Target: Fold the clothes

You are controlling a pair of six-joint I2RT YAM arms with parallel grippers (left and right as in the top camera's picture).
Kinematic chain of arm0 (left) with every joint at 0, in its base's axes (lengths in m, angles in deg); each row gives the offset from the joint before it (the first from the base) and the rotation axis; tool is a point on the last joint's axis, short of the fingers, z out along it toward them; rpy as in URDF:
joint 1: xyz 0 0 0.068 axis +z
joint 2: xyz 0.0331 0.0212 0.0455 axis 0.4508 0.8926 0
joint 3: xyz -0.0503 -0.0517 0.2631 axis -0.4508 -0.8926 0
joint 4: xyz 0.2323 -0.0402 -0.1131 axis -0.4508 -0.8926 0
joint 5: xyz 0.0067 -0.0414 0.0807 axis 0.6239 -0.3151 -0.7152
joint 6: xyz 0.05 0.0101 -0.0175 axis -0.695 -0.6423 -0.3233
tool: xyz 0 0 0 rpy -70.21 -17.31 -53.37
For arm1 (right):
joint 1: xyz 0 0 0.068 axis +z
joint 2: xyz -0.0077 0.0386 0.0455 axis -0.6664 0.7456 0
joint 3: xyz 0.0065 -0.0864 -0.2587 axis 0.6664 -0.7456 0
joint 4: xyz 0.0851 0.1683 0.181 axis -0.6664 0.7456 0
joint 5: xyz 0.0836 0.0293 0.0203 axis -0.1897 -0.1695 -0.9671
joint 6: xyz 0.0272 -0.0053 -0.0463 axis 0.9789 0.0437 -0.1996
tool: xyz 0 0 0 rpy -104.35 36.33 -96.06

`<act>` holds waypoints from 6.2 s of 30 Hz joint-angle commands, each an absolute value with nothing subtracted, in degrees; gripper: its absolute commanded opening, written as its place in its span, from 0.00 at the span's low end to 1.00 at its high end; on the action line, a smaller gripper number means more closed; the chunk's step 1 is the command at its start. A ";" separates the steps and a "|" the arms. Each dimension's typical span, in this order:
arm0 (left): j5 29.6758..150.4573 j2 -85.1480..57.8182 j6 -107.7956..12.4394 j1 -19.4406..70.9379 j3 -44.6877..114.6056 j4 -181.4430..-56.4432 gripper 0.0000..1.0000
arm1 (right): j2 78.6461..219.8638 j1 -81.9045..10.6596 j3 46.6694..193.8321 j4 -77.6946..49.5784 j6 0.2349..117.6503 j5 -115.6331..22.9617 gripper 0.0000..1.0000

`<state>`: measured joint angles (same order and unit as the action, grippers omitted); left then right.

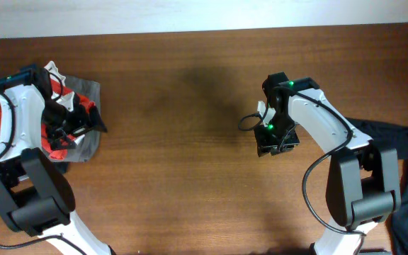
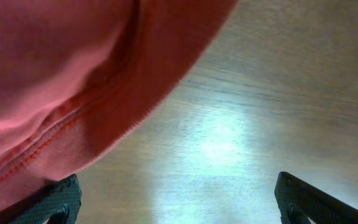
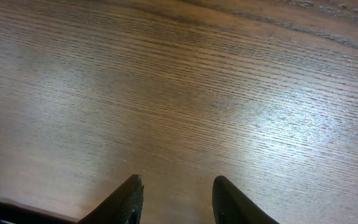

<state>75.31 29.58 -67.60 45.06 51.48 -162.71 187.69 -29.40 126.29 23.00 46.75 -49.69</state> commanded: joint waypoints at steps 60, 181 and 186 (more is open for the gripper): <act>80.89 1.54 -69.04 41.65 30.74 -142.93 0.99 | 180.41 -29.99 131.12 23.39 47.03 -48.75 0.41; 59.42 -50.24 -69.41 12.91 0.42 -141.01 0.99 | 78.80 -43.37 46.69 -42.22 43.97 -37.21 0.99; 59.44 -50.24 -69.41 12.91 0.42 -141.01 0.99 | 78.80 -43.37 46.69 -42.22 43.97 -37.21 0.99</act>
<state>60.04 -49.96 -69.94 13.08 0.60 -141.12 79.19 -42.89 46.95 -42.75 43.75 -36.45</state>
